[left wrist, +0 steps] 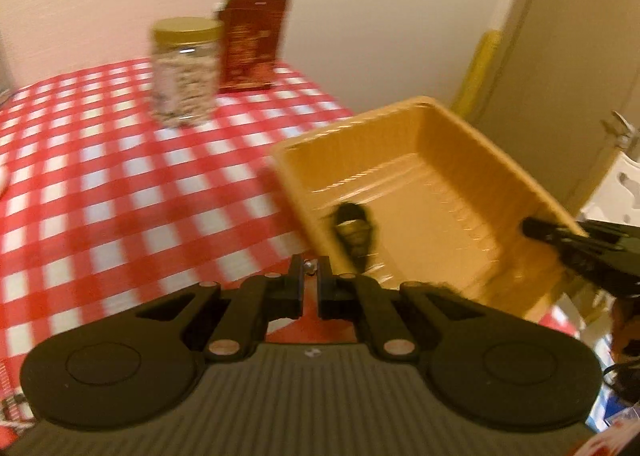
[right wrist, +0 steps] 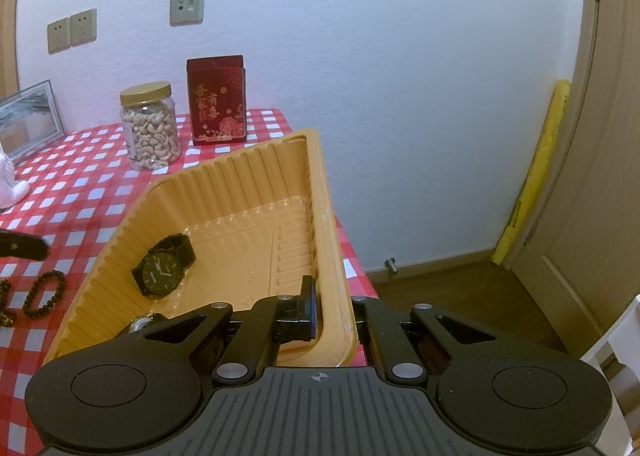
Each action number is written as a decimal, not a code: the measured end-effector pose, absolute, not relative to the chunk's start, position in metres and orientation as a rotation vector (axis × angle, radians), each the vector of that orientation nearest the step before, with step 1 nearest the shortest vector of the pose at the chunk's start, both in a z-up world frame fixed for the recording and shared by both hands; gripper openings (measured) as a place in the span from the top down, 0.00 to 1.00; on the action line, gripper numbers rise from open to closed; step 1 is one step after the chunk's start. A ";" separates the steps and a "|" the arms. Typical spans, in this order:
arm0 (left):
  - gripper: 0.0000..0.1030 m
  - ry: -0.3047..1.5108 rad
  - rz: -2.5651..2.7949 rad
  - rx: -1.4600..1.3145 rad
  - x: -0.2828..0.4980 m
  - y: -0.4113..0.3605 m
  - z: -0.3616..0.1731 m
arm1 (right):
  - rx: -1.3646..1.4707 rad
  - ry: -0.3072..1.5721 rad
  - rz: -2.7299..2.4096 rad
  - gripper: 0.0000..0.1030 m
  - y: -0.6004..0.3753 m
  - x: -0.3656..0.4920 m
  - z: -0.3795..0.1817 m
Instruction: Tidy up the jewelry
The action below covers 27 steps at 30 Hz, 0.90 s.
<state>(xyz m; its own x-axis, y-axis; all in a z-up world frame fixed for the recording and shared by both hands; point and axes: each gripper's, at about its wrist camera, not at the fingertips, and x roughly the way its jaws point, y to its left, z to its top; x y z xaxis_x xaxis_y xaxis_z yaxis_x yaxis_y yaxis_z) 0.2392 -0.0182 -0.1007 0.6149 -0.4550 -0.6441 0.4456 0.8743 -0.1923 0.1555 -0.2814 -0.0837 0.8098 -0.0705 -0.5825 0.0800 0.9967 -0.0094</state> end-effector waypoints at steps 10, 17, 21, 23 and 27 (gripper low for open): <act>0.71 0.804 -0.564 -0.012 0.256 -0.063 -0.109 | 0.013 0.619 -0.075 0.96 -0.282 0.153 -0.083; 0.70 0.764 -0.501 -0.049 0.253 -0.031 -0.093 | 0.018 0.625 -0.073 0.96 -0.283 0.154 -0.083; 0.70 0.769 -0.418 -0.056 0.250 0.003 -0.090 | 0.021 0.628 -0.072 0.96 -0.284 0.155 -0.084; 0.70 0.779 -0.375 -0.050 0.247 0.020 -0.092 | 0.022 0.629 -0.072 0.96 -0.284 0.155 -0.084; 0.70 0.812 -0.292 -0.029 0.242 0.052 -0.102 | 0.023 0.631 -0.072 0.96 -0.284 0.156 -0.084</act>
<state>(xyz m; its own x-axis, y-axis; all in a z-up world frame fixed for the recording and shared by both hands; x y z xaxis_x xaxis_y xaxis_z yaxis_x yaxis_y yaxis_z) 0.2421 0.0521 -0.1023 0.6502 -0.2678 -0.7111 0.2457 0.9597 -0.1368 0.1565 -0.2843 -0.0842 0.8053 -0.0600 -0.5898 0.0740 0.9973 -0.0004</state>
